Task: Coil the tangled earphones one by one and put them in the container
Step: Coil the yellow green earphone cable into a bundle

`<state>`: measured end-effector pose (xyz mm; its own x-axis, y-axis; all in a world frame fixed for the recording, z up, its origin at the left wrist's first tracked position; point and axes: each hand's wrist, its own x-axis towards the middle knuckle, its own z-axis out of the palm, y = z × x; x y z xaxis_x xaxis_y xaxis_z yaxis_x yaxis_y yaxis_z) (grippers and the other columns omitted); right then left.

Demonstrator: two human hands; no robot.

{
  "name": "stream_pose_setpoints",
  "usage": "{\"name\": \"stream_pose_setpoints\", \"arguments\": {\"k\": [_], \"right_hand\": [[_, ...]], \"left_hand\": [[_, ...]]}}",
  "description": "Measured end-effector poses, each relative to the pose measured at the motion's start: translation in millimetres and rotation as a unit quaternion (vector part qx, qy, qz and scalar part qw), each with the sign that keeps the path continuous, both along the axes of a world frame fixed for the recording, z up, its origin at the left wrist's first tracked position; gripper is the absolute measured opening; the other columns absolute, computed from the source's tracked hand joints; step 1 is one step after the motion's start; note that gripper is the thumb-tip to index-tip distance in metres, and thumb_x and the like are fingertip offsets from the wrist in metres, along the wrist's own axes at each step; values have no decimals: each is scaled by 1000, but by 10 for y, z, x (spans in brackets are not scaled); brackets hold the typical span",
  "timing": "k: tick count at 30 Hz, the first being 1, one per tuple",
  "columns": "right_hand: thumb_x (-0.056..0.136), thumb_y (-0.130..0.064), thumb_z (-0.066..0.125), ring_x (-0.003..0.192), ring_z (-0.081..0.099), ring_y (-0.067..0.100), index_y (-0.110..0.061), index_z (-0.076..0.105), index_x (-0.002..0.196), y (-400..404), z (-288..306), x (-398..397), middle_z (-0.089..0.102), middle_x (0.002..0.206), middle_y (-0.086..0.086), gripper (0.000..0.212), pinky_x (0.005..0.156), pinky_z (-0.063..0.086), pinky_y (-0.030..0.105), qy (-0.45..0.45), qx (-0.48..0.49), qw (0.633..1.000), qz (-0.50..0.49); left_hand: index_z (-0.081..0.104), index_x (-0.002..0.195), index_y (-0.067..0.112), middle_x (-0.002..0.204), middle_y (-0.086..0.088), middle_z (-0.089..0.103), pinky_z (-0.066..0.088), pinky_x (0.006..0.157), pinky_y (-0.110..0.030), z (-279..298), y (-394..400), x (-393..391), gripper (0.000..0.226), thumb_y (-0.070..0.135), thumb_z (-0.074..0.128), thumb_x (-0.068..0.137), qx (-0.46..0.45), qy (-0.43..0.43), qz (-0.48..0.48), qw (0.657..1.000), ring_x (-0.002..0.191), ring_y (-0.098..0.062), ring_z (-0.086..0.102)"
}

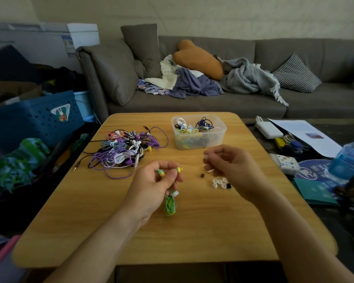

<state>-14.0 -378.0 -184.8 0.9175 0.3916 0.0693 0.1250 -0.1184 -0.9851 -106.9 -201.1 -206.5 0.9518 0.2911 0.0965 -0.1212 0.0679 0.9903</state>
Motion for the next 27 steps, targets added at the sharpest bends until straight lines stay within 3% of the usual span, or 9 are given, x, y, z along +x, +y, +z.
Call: {"name": "stream_pose_setpoints", "arguments": {"k": [5, 11, 19, 27], "right_hand": [[95, 0, 55, 70, 66, 14, 2, 63, 106, 201, -55, -164, 71, 83, 9, 14, 63, 54, 23, 63, 120, 981, 137], [95, -2, 56, 71, 63, 12, -2, 67, 98, 243, -82, -204, 68, 77, 8, 11, 64, 52, 23, 24, 110, 982, 154], [93, -2, 57, 73, 65, 15, 2, 67, 101, 244, -82, -222, 70, 80, 12, 14, 68, 55, 24, 51, 123, 977, 165], [83, -14, 64, 76, 65, 18, -6, 71, 96, 282, -112, -233, 70, 83, 14, 17, 69, 55, 27, 76, 146, 972, 167]], "left_hand": [[63, 97, 4, 68, -2, 68, 43, 49, -17, 12, -44, -21, 11, -2, 55, 94, 23, -38, 22, 999, 56, -11, 56], [62, 94, 6, 68, -5, 67, 43, 49, -16, 31, -66, -39, 12, -3, 54, 94, 29, -57, 38, 997, 56, -13, 56], [62, 93, 6, 63, -2, 67, 44, 48, -17, 50, -70, -60, 13, -5, 54, 94, 17, -54, 43, 997, 52, -10, 56], [61, 93, 5, 60, -1, 65, 43, 47, -18, 61, -67, -79, 13, -6, 53, 94, 17, -46, 45, 998, 50, -9, 53]]}}
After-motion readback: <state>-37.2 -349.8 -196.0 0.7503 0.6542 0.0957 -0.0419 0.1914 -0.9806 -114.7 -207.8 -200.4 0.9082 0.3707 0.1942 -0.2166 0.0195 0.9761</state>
